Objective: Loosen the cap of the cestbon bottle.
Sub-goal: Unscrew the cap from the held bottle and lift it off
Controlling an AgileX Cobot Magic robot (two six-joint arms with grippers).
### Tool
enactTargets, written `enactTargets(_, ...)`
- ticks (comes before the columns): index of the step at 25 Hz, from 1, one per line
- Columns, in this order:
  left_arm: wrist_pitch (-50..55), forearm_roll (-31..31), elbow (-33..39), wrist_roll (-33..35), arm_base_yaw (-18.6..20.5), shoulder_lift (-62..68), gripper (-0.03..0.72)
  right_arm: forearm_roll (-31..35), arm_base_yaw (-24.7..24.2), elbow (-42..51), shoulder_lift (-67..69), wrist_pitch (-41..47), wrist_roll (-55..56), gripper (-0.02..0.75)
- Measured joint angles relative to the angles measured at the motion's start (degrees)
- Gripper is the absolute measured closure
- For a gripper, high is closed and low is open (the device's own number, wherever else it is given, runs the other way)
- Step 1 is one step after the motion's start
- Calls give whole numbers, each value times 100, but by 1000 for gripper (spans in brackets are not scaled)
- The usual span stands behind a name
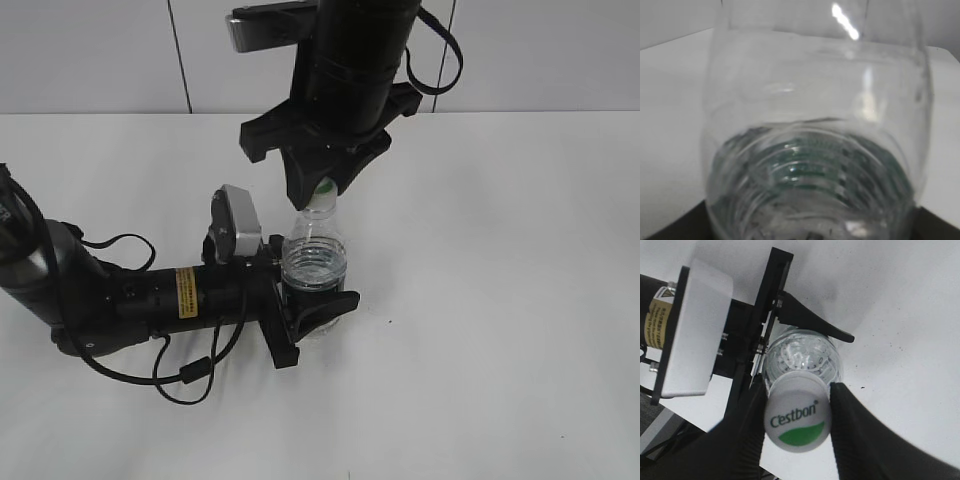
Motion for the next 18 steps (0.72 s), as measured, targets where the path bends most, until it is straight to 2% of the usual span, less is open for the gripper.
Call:
enactTargets(5,0,0,0,0,0,0,288,-6,7,0,-8,0,-289,442)
enactTargets(9,0,0,0,0,0,0,288,8,7,0,-13,0,-961,442)
enactTargets(15,-5,25,0,23,0,0,288,241,1,0,-13,0,-3336,442)
enactTargets(18,-10,25,0,29,0,0,288,282,1,0,-15,6,-4057,442)
